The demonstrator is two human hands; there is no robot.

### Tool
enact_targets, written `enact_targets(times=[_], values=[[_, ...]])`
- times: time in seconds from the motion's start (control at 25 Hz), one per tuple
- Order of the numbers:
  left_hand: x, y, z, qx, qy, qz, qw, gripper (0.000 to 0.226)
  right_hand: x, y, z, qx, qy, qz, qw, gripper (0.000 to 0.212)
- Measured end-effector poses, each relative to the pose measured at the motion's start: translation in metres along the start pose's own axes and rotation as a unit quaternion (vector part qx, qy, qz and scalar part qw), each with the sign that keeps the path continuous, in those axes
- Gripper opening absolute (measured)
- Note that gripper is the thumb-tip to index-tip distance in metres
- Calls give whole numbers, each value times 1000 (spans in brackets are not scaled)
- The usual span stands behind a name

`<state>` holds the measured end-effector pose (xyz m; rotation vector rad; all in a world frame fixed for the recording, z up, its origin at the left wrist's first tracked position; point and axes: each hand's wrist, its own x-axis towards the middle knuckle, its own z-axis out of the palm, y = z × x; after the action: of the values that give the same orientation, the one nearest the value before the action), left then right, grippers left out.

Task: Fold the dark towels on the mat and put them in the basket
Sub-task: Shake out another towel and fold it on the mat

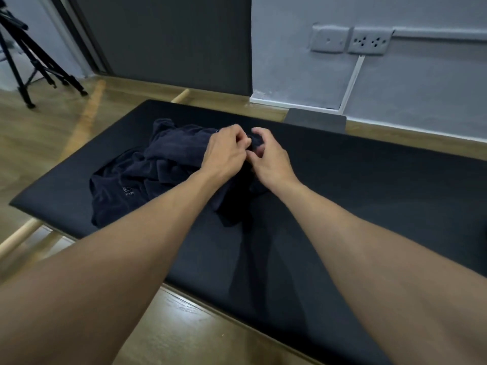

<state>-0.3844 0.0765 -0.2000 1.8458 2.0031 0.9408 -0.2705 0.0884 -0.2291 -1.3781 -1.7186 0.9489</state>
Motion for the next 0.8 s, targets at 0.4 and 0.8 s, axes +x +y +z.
enact_targets(times=[0.4,0.8], values=[[33,144,-93,-57,129,146,979,13,16,-96,-131,36,101,-146,983,21],[10,149,-74,115,-33,187,975,7,-32,-79,-272,-176,296,-161,925,16]])
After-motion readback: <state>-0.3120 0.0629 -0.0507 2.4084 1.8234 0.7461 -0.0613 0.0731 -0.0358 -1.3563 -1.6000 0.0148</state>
